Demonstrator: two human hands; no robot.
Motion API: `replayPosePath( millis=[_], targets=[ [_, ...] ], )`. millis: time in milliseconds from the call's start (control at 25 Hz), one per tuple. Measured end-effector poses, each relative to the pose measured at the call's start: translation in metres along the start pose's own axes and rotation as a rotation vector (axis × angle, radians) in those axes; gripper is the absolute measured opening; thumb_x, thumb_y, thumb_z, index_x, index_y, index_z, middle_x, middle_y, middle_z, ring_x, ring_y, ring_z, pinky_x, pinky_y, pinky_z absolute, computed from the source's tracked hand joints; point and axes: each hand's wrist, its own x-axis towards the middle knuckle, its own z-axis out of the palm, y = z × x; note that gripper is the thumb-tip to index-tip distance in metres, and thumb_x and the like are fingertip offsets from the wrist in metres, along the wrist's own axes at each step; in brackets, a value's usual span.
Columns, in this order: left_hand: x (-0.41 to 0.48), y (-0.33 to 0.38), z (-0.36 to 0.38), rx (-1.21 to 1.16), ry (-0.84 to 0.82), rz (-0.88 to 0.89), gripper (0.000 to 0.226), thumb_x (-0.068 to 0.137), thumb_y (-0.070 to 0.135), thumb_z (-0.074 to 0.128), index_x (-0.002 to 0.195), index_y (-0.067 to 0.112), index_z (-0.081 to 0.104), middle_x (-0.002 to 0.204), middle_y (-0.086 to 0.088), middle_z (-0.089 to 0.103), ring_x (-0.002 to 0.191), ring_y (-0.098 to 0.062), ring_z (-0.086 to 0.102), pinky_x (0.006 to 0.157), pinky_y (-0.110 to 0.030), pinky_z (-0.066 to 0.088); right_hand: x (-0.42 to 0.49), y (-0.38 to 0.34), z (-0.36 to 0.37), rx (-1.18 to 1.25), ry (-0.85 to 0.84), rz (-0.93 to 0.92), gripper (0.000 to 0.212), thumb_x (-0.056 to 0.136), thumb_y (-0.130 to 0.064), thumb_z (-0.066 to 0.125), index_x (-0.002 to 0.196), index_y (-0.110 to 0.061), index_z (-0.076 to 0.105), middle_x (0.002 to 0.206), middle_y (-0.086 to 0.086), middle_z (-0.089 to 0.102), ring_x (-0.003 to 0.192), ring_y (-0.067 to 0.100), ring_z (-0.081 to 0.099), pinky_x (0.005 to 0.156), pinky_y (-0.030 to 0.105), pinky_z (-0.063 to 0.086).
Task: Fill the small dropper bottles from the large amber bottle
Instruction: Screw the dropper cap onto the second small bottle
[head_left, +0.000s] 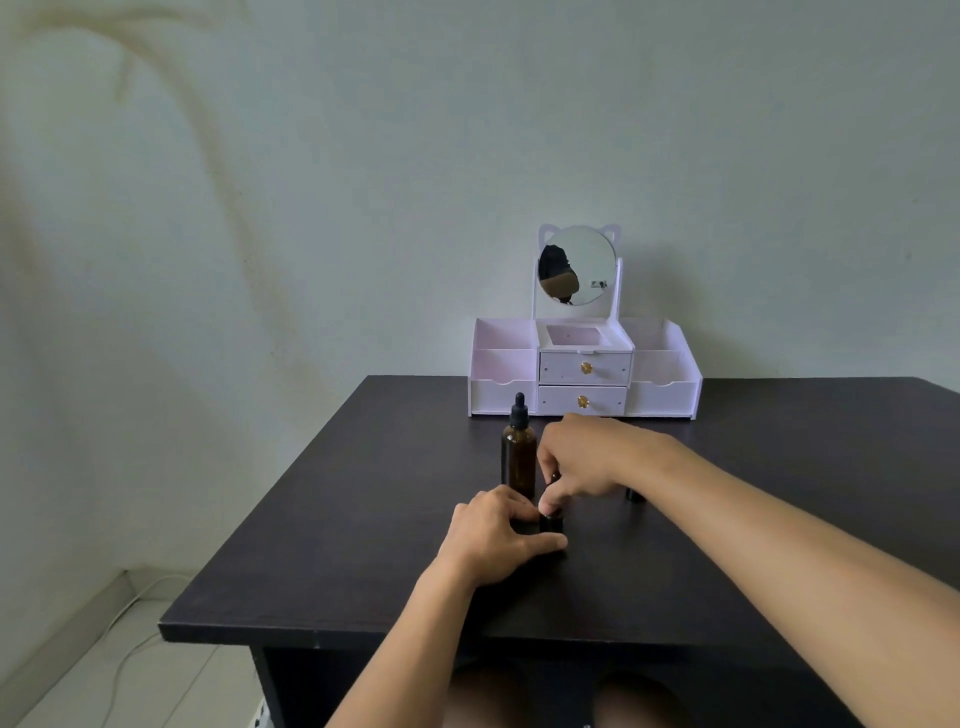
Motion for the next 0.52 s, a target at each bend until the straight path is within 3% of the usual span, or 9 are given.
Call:
replayPosePath(
  millis=[120, 240, 360, 520],
  targets=[
    [-0.0002, 0.0015, -0.0011, 0.0, 0.009, 0.005, 0.053, 0.067, 0.078, 0.064, 0.103, 0.04, 0.075, 0.116, 0.022, 0.059, 0.105, -0.004, 0.056, 0.103, -0.044, 0.042, 0.0003, -0.0045, -0.0018, -0.051, 0.014, -0.004, 0.027, 0.076, -0.044, 0.082, 0.085, -0.021, 0.071, 0.077, -0.008, 0.064, 0.068, 0.01, 0.057, 0.056, 0.027, 0.041],
    [-0.0008, 0.0018, -0.0022, 0.009, 0.033, -0.005, 0.051, 0.067, 0.077, 0.067, 0.093, 0.034, 0.076, 0.115, 0.022, 0.06, 0.104, -0.005, 0.057, 0.102, -0.043, 0.042, 0.0002, -0.0046, -0.0073, -0.018, -0.017, -0.06, 0.021, 0.073, -0.027, 0.086, 0.09, -0.028, 0.074, 0.081, -0.014, 0.062, 0.079, 0.01, 0.062, 0.062, 0.027, 0.046],
    [-0.0011, 0.0033, -0.0032, -0.002, 0.041, -0.008, 0.051, 0.07, 0.073, 0.07, 0.1, 0.032, 0.076, 0.117, 0.021, 0.059, 0.107, -0.006, 0.057, 0.104, -0.041, 0.041, 0.0003, -0.0011, -0.0083, 0.038, -0.009, -0.1, 0.026, 0.07, -0.014, 0.086, 0.089, -0.03, 0.077, 0.075, -0.015, 0.064, 0.075, 0.005, 0.064, 0.065, 0.027, 0.052],
    [-0.0006, 0.0022, -0.0032, 0.013, 0.018, -0.003, 0.056, 0.069, 0.076, 0.067, 0.108, 0.037, 0.075, 0.118, 0.021, 0.06, 0.109, -0.006, 0.057, 0.104, -0.041, 0.041, 0.0006, -0.0003, -0.0071, 0.009, -0.016, -0.061, 0.022, 0.074, -0.04, 0.085, 0.078, -0.021, 0.074, 0.06, -0.011, 0.065, 0.058, -0.001, 0.058, 0.059, 0.023, 0.043]
  ],
)
